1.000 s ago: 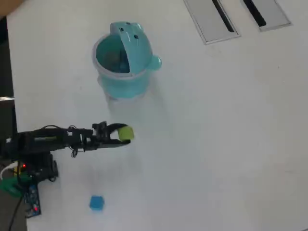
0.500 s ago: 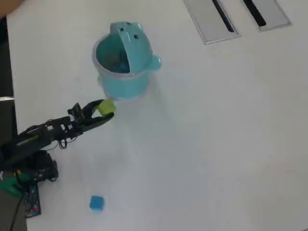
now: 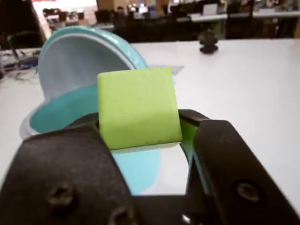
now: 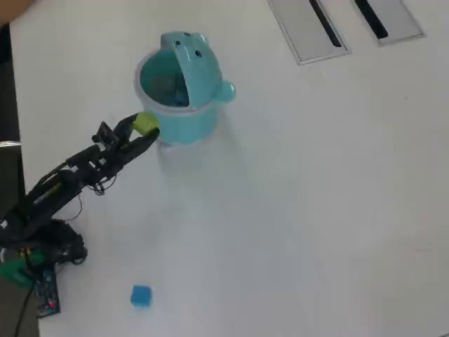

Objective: Grasp RGB lego blocks and put them in the bin one by one.

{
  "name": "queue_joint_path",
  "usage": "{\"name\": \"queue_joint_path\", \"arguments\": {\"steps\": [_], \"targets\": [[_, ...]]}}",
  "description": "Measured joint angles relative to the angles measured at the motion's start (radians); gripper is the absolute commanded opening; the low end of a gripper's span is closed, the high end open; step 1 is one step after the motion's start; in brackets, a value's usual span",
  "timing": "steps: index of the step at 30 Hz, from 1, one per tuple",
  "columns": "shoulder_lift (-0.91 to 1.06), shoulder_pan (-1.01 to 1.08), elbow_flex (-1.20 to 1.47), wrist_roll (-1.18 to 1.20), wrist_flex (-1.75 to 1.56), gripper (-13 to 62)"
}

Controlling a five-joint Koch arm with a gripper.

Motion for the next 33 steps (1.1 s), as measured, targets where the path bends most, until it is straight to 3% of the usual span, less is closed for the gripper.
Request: {"name": "queue_joint_path", "arguments": {"steps": [15,29,33], "targets": [[-0.301,-0.16,-0.279,-0.106,-0.043,11.8],[-0.69,-0.209,-0.753,-0.163,-0.054,12.0],[-0.732,-0.212,-0.756,-0.161,-0.054,16.3]]}}
